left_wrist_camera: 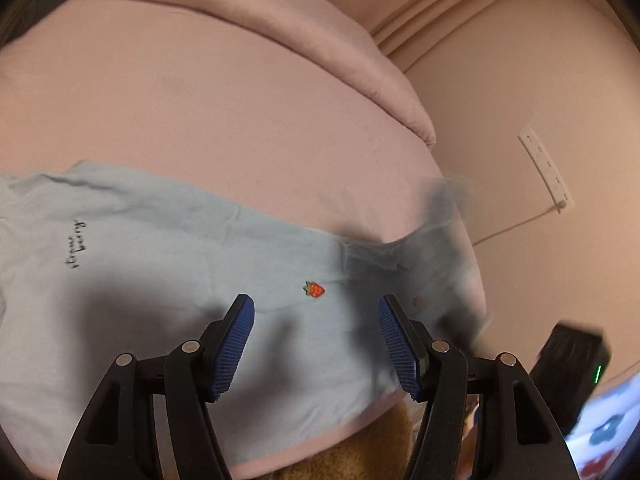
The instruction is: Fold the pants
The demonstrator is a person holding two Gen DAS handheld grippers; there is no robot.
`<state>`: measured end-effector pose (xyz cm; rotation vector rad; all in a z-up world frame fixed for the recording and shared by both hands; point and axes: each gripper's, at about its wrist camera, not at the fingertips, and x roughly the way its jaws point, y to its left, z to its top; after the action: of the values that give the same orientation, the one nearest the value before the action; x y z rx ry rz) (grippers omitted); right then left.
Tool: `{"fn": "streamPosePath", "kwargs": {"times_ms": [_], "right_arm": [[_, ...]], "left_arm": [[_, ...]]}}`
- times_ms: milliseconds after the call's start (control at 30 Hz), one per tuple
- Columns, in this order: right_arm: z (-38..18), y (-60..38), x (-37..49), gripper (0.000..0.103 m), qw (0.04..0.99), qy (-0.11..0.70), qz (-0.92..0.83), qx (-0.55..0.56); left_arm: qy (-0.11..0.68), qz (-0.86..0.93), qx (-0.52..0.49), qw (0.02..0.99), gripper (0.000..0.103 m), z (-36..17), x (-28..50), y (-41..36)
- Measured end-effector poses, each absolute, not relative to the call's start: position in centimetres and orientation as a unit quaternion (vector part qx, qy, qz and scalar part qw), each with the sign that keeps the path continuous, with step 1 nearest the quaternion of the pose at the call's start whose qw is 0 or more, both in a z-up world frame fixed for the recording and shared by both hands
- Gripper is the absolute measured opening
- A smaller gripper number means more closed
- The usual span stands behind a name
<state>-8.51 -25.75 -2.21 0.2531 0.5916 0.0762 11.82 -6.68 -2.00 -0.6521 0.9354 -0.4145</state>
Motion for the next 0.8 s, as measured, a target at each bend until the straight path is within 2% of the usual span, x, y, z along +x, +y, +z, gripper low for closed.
{"fn": "streamPosePath", "kwargs": {"times_ms": [133, 333, 400, 433, 467, 533, 700, 800], "right_arm": [[-6.9, -21.5, -6.4, 0.014, 0.927, 0.361, 0.06, 0.087], [-7.4, -20.5, -5.3, 0.014, 0.928, 0.363, 0.056, 0.065], [-7.3, -20.6, -5.2, 0.014, 0.927, 0.363, 0.059, 0.07], [-7.3, -20.6, -5.4, 0.014, 0.927, 0.363, 0.059, 0.069], [-7.3, -20.4, -5.3, 0.014, 0.927, 0.364, 0.058, 0.067], [-7.0, -20.4, -5.3, 0.014, 0.928, 0.363, 0.057, 0.061], [-5.1, -18.8, -6.0, 0.014, 0.934, 0.339, 0.097, 0.06], [-4.7, -17.0, -5.1, 0.014, 0.929, 0.338, 0.131, 0.071]], "left_arm": [[0.456, -0.202, -0.315, 0.808, 0.063, -3.3, 13.1, -7.0], [0.497, -0.192, -0.299, 0.792, 0.063, -5.0, 14.8, -7.8], [0.488, -0.212, -0.305, 0.79, 0.049, -4.9, 15.0, -8.3], [0.485, -0.218, -0.305, 0.79, 0.027, -4.8, 15.1, -8.4], [0.484, -0.217, -0.296, 0.794, 0.016, -4.6, 15.2, -8.6], [0.476, -0.215, -0.279, 0.806, 0.009, -3.9, 14.9, -8.8], [0.426, -0.212, -0.276, 0.835, 0.009, -0.5, 13.7, -6.7], [0.413, -0.182, -0.24, 0.859, 0.009, 1.1, 12.6, -4.4]]}}
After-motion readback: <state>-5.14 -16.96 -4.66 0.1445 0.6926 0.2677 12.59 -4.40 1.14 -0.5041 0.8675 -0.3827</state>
